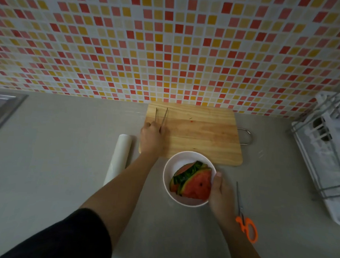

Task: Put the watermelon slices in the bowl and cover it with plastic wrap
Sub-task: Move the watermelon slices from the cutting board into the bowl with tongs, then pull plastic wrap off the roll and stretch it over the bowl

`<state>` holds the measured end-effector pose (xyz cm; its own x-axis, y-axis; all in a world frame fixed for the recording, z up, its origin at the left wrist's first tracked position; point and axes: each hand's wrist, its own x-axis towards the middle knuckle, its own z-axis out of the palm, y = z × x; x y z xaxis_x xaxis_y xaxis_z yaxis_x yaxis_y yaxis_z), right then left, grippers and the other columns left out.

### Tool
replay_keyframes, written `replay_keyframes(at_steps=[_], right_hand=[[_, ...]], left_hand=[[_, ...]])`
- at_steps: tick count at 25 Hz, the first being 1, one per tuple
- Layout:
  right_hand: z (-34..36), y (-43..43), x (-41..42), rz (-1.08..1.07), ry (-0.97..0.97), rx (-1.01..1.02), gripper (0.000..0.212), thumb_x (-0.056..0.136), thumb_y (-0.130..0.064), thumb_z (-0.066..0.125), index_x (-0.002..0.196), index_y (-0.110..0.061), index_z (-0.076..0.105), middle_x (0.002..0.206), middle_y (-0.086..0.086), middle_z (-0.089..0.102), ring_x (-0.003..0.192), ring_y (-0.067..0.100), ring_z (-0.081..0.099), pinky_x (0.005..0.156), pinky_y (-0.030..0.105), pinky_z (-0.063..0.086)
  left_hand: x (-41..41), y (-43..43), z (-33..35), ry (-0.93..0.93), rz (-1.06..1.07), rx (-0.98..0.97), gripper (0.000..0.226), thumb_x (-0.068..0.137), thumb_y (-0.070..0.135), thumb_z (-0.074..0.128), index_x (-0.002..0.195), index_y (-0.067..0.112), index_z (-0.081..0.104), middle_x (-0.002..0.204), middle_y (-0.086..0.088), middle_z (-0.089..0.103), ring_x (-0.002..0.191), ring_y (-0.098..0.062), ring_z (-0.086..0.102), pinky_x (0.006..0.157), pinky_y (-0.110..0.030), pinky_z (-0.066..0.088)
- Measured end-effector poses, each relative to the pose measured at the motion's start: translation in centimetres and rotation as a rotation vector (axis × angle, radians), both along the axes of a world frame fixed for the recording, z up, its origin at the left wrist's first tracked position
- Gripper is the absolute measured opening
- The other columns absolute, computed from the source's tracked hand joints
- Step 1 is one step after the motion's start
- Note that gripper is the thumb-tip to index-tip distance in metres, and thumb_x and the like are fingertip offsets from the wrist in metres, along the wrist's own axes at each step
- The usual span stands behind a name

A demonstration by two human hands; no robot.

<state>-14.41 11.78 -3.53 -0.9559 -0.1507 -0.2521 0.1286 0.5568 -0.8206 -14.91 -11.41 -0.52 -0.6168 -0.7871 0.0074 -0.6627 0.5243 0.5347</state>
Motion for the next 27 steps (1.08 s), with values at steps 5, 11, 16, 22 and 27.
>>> replay_keyframes(at_steps=[5, 11, 16, 22, 27], right_hand=[[-0.1, 0.1, 0.0, 0.019, 0.016, -0.005, 0.050, 0.098, -0.041, 0.022, 0.105, -0.013, 0.064, 0.085, -0.001, 0.053, 0.083, 0.016, 0.048, 0.077, 0.028, 0.033], [0.7, 0.3, 0.2, 0.065, 0.038, 0.005, 0.039, 0.099, -0.040, 0.022, 0.090, -0.027, 0.058, 0.074, -0.009, 0.050, 0.067, 0.005, 0.046, 0.059, 0.022, 0.034], [1.8, 0.1, -0.8, 0.192, 0.037, 0.080, 0.041, 0.100, -0.035, 0.023, 0.096, -0.015, 0.059, 0.087, 0.007, 0.060, 0.087, 0.027, 0.057, 0.069, 0.032, 0.036], [2.2, 1.0, 0.9, 0.285, 0.059, 0.071, 0.042, 0.099, -0.038, 0.023, 0.100, -0.019, 0.060, 0.089, 0.007, 0.063, 0.089, 0.028, 0.060, 0.071, 0.031, 0.038], [1.8, 2.4, 3.6, 0.278, 0.053, 0.090, 0.042, 0.099, -0.037, 0.024, 0.102, -0.018, 0.061, 0.097, 0.012, 0.066, 0.092, 0.029, 0.059, 0.073, 0.031, 0.037]], left_hand=[[-0.6, 0.3, -2.3, 0.024, 0.025, 0.017, 0.033, 0.095, 0.023, 0.046, 0.107, -0.003, 0.062, 0.115, -0.023, 0.054, 0.107, -0.039, 0.050, 0.093, -0.044, 0.042], [1.4, 1.3, 0.3, 0.156, 0.054, 0.010, 0.061, 0.094, 0.044, 0.049, 0.137, 0.002, 0.042, 0.119, -0.020, 0.052, 0.107, -0.033, 0.049, 0.095, -0.042, 0.042], [7.4, 5.8, 1.8, 0.135, -0.078, 0.565, 0.061, 0.093, 0.062, 0.027, 0.091, 0.018, 0.070, 0.095, -0.003, 0.068, 0.087, -0.021, 0.063, 0.075, -0.035, 0.052], [12.6, 7.0, 3.4, 0.272, -0.042, 0.990, 0.053, 0.094, 0.060, 0.031, 0.110, 0.024, 0.067, 0.114, -0.006, 0.068, 0.101, -0.023, 0.066, 0.079, -0.039, 0.058], [15.8, 8.6, 3.2, 0.272, -0.047, 1.038, 0.052, 0.095, 0.058, 0.033, 0.113, 0.022, 0.066, 0.110, -0.004, 0.068, 0.101, -0.022, 0.065, 0.079, -0.037, 0.055]])
